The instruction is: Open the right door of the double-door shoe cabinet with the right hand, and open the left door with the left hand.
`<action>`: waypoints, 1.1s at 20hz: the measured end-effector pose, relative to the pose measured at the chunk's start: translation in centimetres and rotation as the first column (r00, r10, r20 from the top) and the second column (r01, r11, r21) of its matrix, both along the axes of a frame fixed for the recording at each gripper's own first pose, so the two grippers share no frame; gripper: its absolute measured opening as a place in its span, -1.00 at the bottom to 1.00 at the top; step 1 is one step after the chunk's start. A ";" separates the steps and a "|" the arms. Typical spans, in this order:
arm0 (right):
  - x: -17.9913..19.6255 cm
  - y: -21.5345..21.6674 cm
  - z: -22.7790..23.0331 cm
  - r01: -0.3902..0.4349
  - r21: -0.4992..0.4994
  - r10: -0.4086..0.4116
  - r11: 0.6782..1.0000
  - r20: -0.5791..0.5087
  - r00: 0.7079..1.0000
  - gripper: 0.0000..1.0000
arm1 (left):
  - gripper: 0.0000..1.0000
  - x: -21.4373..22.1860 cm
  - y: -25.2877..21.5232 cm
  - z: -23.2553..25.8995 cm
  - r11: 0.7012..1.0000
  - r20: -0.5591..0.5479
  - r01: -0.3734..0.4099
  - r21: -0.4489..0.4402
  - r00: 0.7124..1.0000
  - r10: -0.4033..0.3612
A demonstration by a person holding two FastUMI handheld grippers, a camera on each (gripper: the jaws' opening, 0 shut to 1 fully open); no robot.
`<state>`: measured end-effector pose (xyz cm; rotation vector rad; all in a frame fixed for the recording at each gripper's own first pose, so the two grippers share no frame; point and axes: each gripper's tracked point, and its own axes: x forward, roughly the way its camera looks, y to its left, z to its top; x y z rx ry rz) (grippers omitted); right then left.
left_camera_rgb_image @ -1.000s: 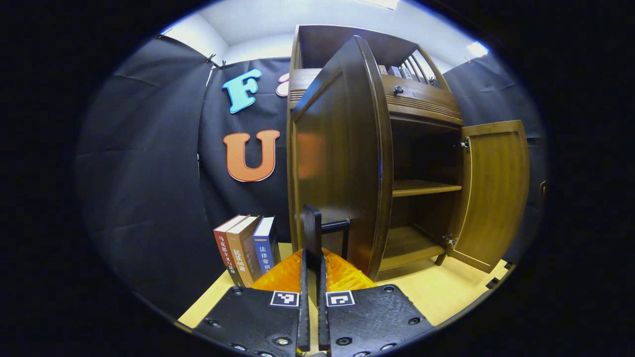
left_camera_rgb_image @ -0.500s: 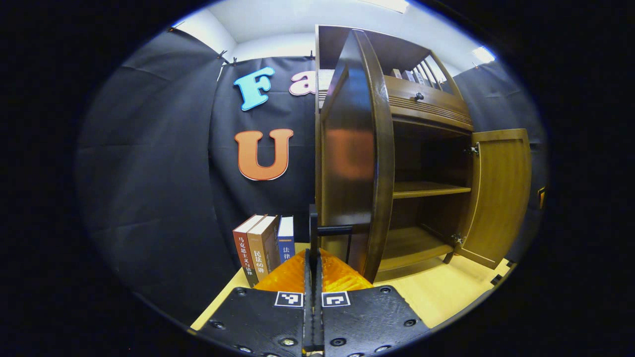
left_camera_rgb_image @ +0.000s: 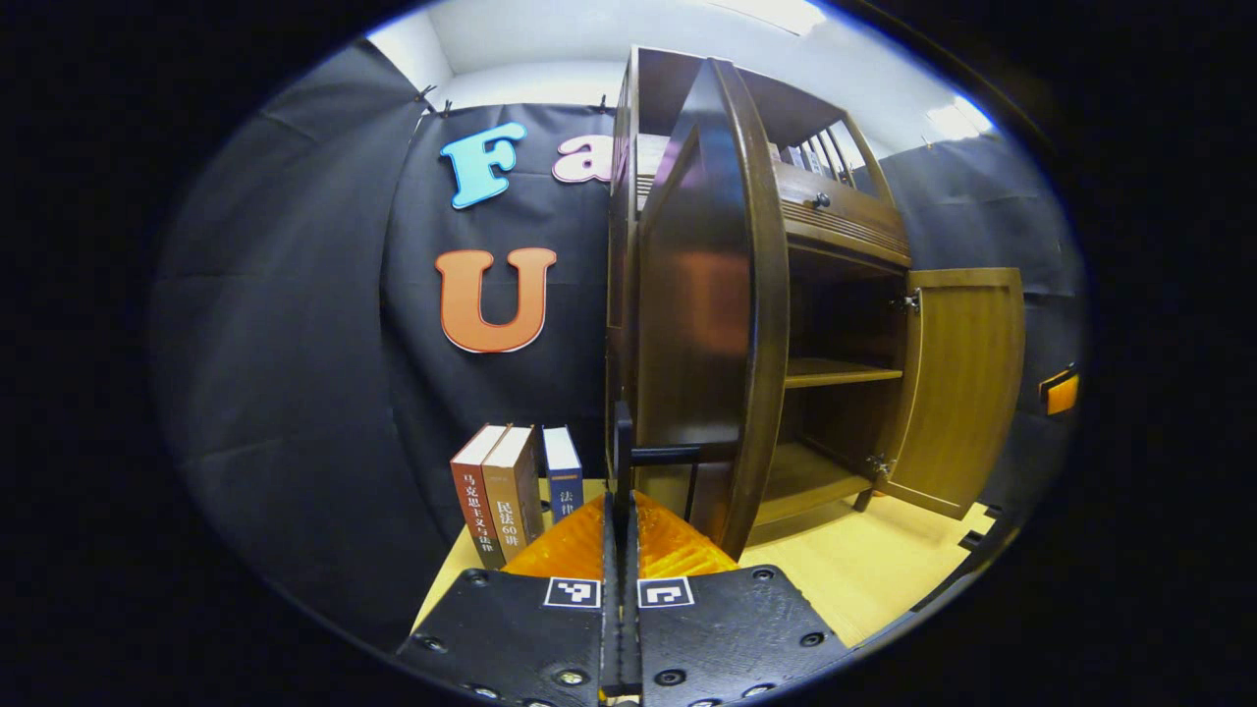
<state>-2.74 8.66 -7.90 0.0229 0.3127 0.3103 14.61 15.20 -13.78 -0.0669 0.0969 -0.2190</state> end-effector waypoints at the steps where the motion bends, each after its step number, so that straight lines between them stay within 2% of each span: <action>1: -0.1 0.1 -0.1 -0.003 -0.001 0.003 1.000 -0.003 1.000 1.00 | -1.00 0.0 0.3 0.0 1.000 -0.005 0.014 -0.015 1.000 -0.014; 7: -0.7 -0.1 -0.4 -0.010 -0.020 0.010 1.000 -0.019 1.000 1.00 | -1.00 0.2 0.9 0.0 0.993 -0.020 0.110 -0.036 0.994 -0.111; 15: -0.4 -0.2 -0.4 -0.029 -0.025 0.028 0.999 -0.011 1.000 1.00 | -1.00 -0.2 0.9 -0.6 0.991 -0.060 0.135 -0.006 0.989 -0.135; 16: -0.3 -0.3 -0.4 -0.028 -0.022 0.028 0.999 -0.013 1.000 1.00 | -0.84 -0.6 1.0 -0.7 0.990 -0.067 0.141 0.005 0.988 -0.141; 18: -0.2 -0.7 -0.5 -0.026 -0.013 0.025 1.000 -0.012 1.000 1.00 | -0.83 -1.8 1.4 -1.0 0.988 -0.088 0.156 0.018 0.984 -0.154; 19: -0.1 -1.0 -0.6 -0.022 -0.006 0.022 1.000 -0.011 1.000 1.00 | -0.46 -2.6 1.7 -1.3 0.988 -0.103 0.155 0.011 0.983 -0.153; 22: 0.3 -1.8 -0.7 -0.012 -0.005 0.012 1.000 0.002 1.000 1.00 | 0.63 -5.2 4.3 -2.7 0.998 -0.175 0.052 0.025 0.983 -0.047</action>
